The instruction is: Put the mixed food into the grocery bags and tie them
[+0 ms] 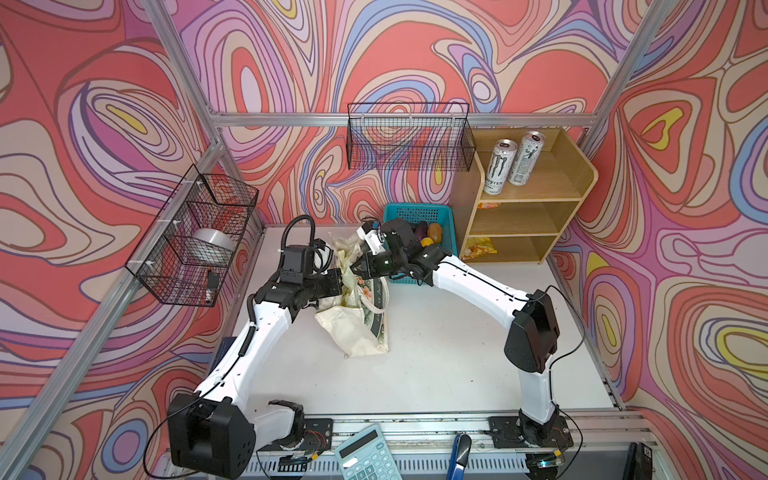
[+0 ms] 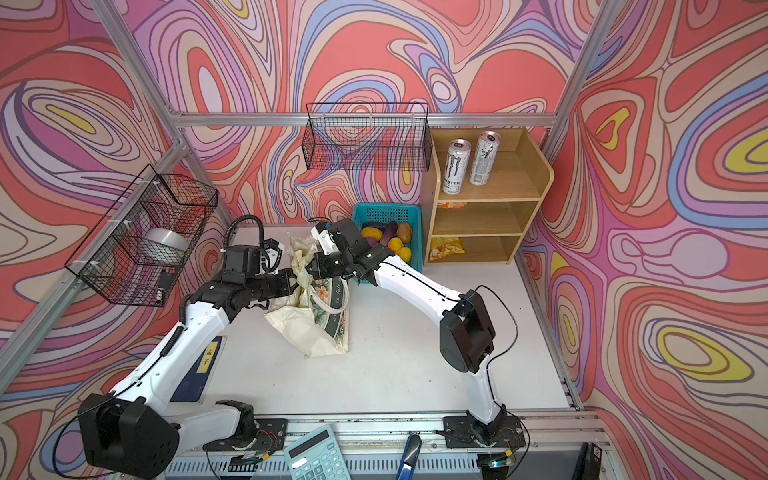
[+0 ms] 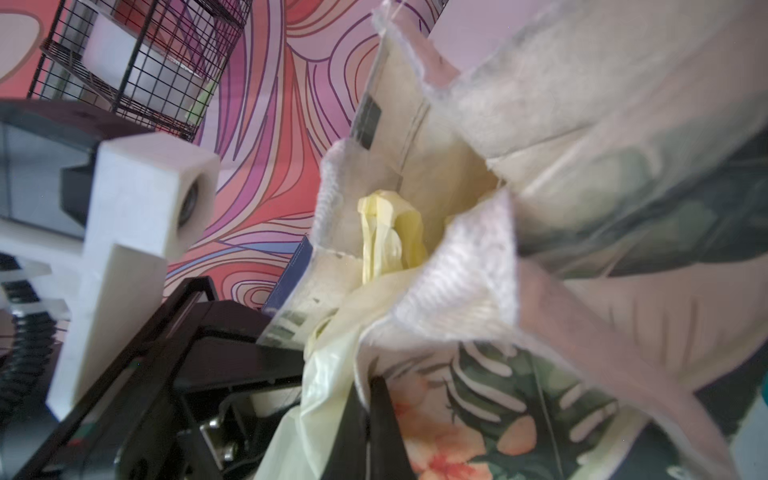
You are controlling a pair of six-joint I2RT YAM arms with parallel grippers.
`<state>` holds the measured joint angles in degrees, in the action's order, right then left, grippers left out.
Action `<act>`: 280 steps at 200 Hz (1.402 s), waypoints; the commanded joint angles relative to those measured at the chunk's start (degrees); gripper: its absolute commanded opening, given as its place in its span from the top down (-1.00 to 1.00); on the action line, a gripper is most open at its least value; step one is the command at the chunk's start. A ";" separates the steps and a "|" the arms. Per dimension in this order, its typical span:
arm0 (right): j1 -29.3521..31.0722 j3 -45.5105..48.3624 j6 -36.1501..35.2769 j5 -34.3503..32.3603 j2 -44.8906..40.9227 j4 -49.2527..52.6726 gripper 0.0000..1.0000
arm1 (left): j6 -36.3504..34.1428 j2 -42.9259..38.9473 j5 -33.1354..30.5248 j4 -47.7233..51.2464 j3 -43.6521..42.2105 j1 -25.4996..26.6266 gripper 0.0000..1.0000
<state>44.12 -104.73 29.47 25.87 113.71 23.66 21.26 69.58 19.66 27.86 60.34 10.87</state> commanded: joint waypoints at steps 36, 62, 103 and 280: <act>-0.98 12.39 1.22 -2.35 -10.90 -5.25 0.84 | 0.60 -4.89 -0.24 -4.66 1.11 0.68 -0.04; -2.42 15.71 1.51 -3.08 -15.04 -4.98 0.22 | 0.30 -5.66 -0.96 -4.08 1.57 0.66 -1.00; -4.50 20.11 0.44 -5.01 -21.05 -1.69 -0.34 | -0.58 -7.33 -5.80 -1.45 4.42 0.69 -1.00; -19.04 60.99 -18.38 -74.97 -52.55 -26.82 -0.97 | -13.22 -24.97 -33.07 -18.04 -17.32 -8.32 -1.00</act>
<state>27.22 -49.01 17.26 -35.90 60.38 11.09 12.58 45.82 -10.50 17.06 48.36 3.31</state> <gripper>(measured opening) 0.984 0.999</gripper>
